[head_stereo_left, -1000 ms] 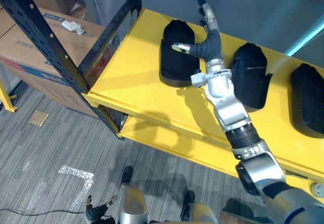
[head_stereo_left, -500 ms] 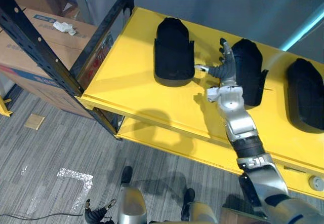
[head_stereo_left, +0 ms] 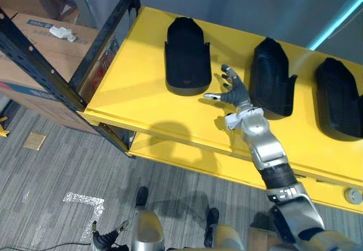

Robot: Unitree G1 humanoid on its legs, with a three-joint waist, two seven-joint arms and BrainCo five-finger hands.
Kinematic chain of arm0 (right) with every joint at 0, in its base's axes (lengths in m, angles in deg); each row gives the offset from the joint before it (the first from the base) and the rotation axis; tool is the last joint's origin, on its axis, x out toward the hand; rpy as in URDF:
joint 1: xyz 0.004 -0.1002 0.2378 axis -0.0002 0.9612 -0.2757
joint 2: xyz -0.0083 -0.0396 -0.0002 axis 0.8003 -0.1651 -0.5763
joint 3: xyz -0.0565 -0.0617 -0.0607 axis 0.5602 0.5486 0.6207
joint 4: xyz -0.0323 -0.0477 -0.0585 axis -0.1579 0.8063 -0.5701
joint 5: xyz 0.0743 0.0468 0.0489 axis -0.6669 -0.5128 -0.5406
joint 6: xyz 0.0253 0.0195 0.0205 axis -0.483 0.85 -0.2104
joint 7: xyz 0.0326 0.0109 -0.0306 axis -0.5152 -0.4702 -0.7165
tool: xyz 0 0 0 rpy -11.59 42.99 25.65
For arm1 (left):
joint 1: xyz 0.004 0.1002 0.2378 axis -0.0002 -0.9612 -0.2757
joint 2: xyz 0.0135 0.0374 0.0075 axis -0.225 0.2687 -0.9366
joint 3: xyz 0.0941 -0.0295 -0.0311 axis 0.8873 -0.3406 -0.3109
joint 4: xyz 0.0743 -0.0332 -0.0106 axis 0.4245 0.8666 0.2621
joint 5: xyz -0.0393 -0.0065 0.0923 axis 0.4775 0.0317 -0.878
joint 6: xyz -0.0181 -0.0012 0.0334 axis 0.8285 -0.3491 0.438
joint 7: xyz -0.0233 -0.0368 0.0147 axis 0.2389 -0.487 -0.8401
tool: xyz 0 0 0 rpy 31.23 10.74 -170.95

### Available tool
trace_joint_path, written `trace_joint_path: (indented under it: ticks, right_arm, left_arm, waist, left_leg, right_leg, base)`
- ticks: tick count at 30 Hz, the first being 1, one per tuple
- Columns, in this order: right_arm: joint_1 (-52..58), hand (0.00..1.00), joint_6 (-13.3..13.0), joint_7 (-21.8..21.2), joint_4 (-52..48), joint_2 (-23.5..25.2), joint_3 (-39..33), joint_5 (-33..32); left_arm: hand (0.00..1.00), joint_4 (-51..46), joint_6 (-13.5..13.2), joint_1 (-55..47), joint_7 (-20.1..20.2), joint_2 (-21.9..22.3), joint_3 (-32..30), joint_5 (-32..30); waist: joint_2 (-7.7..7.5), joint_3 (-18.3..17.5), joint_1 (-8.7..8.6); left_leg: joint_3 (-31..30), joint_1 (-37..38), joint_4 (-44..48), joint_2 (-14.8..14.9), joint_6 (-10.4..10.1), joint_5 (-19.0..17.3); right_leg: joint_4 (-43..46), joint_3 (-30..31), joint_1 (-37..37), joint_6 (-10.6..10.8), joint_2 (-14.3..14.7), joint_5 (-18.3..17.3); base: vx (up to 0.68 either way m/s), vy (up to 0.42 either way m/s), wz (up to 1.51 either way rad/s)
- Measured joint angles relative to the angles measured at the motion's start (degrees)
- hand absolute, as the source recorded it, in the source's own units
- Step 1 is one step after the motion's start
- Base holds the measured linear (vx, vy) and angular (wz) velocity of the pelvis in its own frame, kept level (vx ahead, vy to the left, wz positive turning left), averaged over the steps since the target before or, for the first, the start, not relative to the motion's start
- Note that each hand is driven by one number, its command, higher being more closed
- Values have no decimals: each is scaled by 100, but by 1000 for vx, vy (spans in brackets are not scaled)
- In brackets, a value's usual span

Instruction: Walk over and take plastic housings, then place them on the shelf

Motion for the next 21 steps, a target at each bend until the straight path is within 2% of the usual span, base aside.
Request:
trace_joint_path:
  ticks: [1, 3, 5, 8, 12, 15, 19, 21]
  right_arm:
    - [6, 0, 0, -54, -106, -37, 3, 0]
    - [5, 0, 0, -154, -191, -87, 10, 2]
    - [6, 0, 1, -291, -274, -126, 63, 6]
    - [10, 0, 1, -470, -355, -185, 100, 11]
    - [10, 0, 1, -665, -401, -202, 111, 10]
    - [10, 0, 2, -767, -430, -202, 115, 10]
    - [9, 0, 2, -896, -600, -201, 150, 10]
    - [11, 0, 2, -937, -600, -200, 233, 10]
  left_arm:
    - [0, -10, 32, 45, 372, -2, -65, 298]
    - [0, -12, 72, 88, 814, -1, -69, 591]
    - [0, -22, 279, 99, 1380, -27, -72, 929]
    - [0, -21, 497, 149, 1947, -49, -61, 1274]
    - [0, -15, 611, 201, 2341, -81, 23, 1537]
    - [0, -3, 766, 202, 2544, -214, 156, 1657]
    - [0, 47, 764, 257, 2605, -228, 180, 1674]
    - [0, 50, 763, 319, 2607, -239, 258, 1711]
  waist:
    - [16, 10, -18]
    - [36, 22, -51]
    - [76, 47, -127]
    - [151, 91, -162]
    - [205, 123, -152]
    - [213, 128, -230]
    - [241, 144, -281]
    - [300, 181, -299]
  left_leg:
    - [0, -5, 0, 0, 0, 0]
    - [6, -7, 0, 0, 0, 0]
    - [14, -5, 2, 1, 1, 0]
    - [41, 11, 18, 3, 9, -7]
    - [157, 18, 40, 6, 41, -27]
    - [171, 26, 101, 7, 38, -57]
    - [261, 44, 164, 8, 41, -102]
    - [286, 44, 190, 4, 54, -119]
  right_leg:
    - [11, 0, -11, 0, 0, 0]
    - [34, 8, -31, -4, -1, -3]
    - [64, 18, -47, -10, -2, -8]
    - [97, 49, -61, -13, -3, -12]
    - [183, 181, -175, -17, -8, -19]
    - [212, 197, -172, -18, -12, -19]
    - [277, 312, -230, -17, -13, -22]
    - [287, 333, -238, -14, -21, -20]
  base:
    - [-2, 7, -5]
    - [0, 0, 0]
    - [0, 0, 0]
    - [-17, 5, -5]
    - [-31, 10, -12]
    - [-21, 8, -7]
    - [-20, 7, -10]
    - [-31, 11, -9]
